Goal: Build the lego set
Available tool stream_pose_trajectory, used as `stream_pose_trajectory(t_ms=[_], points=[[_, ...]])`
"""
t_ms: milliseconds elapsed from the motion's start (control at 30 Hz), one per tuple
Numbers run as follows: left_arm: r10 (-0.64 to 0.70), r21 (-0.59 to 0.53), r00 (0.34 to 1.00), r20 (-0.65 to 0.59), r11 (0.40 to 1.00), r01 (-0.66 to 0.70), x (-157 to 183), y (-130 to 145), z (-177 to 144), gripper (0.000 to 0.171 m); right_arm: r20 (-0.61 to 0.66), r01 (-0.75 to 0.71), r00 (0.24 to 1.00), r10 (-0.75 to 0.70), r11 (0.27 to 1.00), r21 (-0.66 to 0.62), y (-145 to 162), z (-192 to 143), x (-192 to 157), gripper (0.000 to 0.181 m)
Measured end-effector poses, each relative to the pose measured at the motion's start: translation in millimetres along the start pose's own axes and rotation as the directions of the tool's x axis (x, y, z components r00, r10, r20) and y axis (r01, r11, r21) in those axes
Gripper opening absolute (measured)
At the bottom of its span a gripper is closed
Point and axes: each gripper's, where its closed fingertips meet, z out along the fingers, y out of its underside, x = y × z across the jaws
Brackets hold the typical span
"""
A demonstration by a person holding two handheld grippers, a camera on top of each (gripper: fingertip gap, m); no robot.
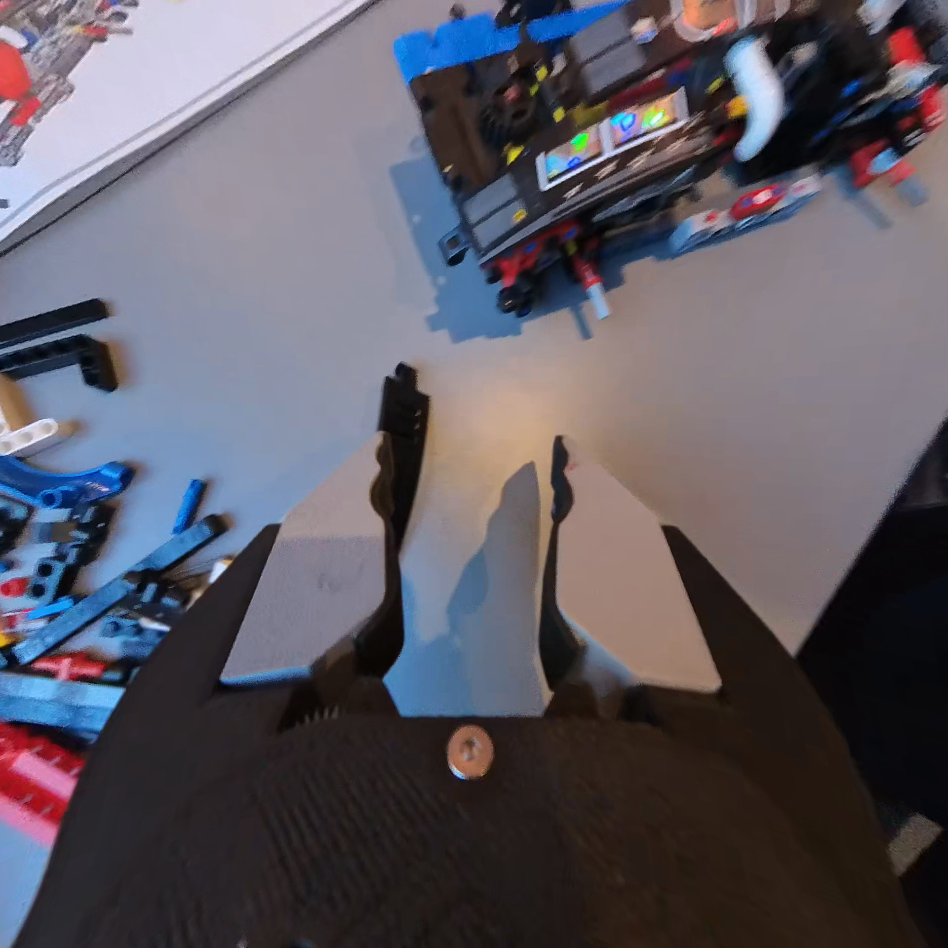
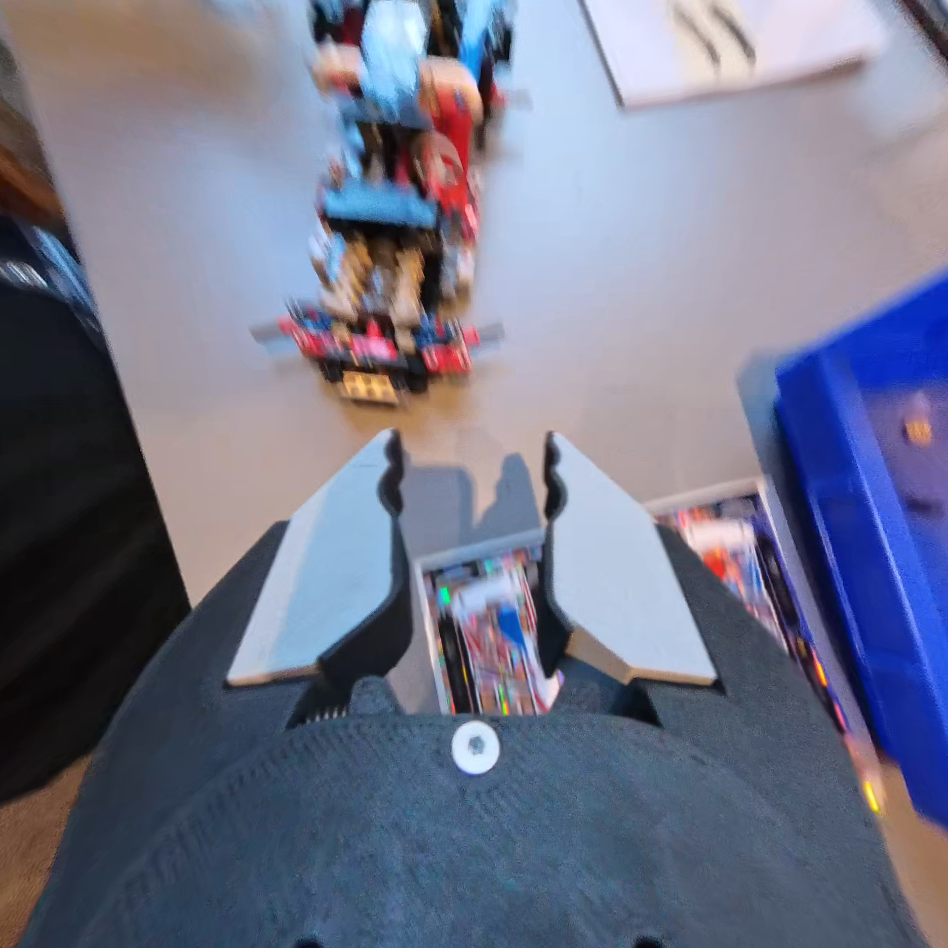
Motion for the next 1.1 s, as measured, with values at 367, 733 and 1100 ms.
stream_pose_trajectory(t_ms=[367,733,1100], points=[[0.081,-0.11,0.994,0.075,0.991,-0.073,-33.9,3.9,19.3,0.065,0.422,0.054,0.906,-0.045,0.998,-0.01,-81.3,114.4,-27.8,0.083],[0.242,-0.059,0.953,-0.182,0.965,-0.256,18.3,-24.7,50.1,0.078,0.686,0.122,0.724,-0.064,0.992,-0.036,-86.9,130.9,-36.7,0.085],[0.212,-0.046,0.943,-0.255,0.972,-0.231,49.4,-23.8,51.0,0.094,0.804,0.232,0.582,-0.118,0.972,-0.026,-90.0,131.8,-48.1,0.09]])
